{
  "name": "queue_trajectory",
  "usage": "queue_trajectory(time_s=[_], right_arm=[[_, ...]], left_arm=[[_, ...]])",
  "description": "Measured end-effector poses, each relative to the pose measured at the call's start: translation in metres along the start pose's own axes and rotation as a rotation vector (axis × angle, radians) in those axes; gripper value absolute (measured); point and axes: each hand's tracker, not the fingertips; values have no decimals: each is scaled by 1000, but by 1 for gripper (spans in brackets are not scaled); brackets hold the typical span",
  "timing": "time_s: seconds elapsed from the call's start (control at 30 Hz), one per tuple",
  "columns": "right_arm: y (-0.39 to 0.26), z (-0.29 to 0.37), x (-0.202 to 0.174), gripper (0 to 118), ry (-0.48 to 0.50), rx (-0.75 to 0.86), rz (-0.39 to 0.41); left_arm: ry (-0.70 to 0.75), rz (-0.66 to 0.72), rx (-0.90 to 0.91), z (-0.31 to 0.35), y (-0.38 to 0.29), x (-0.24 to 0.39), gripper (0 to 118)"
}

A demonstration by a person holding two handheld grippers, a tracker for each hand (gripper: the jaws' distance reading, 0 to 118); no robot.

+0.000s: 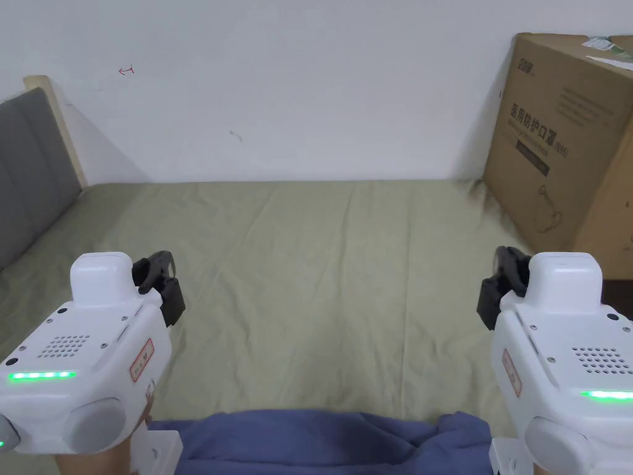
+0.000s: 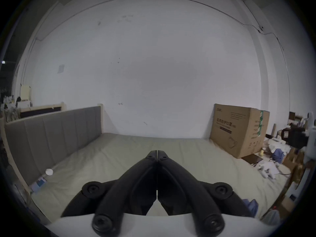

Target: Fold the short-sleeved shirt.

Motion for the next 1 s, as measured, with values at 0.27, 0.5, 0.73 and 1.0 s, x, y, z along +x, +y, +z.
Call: queue_trajectory(time_s=[0.27,0.5,0.73,1.0], right_arm=[[-10,-3,3,0,25,-23,-2],[-19,-9,-1,0,43,-57,1],[-32,-18,-4,0,53,-114,30],[-48,-31,-14,0,50,-179,47]], left_arm=[[-33,-30,-81,-6,-11,-3,0],[-175,360,-394,-27,-50,-68,0],[-185,575,-723,-40,-120,-153,10],[-33,589,-844,-47,-175,-200,105]])
